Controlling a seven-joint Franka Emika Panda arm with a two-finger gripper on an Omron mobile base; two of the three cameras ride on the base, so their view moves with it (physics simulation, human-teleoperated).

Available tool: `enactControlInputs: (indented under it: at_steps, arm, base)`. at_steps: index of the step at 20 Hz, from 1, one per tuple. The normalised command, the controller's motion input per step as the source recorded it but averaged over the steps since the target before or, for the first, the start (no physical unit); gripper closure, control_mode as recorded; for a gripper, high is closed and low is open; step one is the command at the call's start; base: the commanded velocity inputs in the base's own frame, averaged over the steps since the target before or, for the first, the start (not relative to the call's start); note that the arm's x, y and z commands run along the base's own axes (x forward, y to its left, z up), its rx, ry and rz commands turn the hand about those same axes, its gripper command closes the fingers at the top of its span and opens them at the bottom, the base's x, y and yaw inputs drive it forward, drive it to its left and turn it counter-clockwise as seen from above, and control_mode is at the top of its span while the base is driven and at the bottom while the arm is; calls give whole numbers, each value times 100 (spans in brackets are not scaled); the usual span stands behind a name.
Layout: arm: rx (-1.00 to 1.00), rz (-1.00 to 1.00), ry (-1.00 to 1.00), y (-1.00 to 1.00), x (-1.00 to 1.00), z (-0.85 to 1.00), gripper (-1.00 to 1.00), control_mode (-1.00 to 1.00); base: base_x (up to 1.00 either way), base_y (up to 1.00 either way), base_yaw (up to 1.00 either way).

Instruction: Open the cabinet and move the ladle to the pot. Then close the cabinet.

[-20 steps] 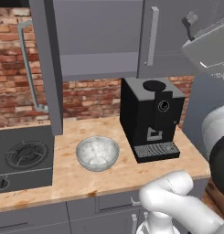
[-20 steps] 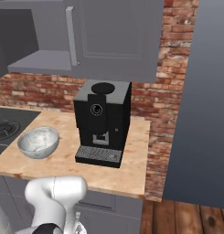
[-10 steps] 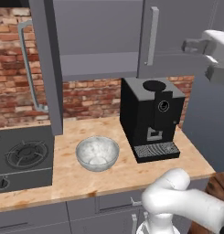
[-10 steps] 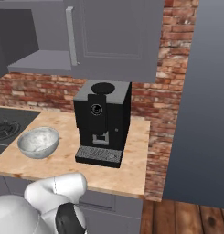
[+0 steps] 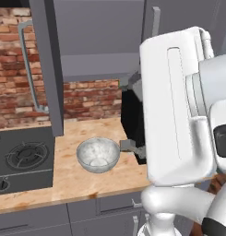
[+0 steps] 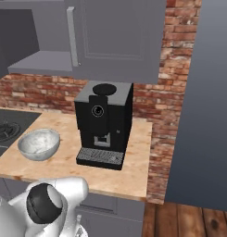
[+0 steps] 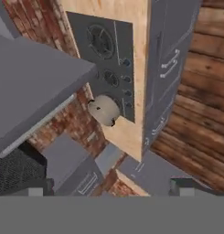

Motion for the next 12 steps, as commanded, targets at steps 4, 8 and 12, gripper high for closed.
enactControlInputs:
  at_steps: [4,8,12]
  arm:
    - [-66,-33,-53,49,0,-39,-100,-100]
    - [-61,-32,-59,23,0,-41,-100,-100]
    - [-54,-30,-67,1,6,-42,-100,-100]
  base:
    - [0,0,0]
    - [0,0,0]
    - [0,0,0]
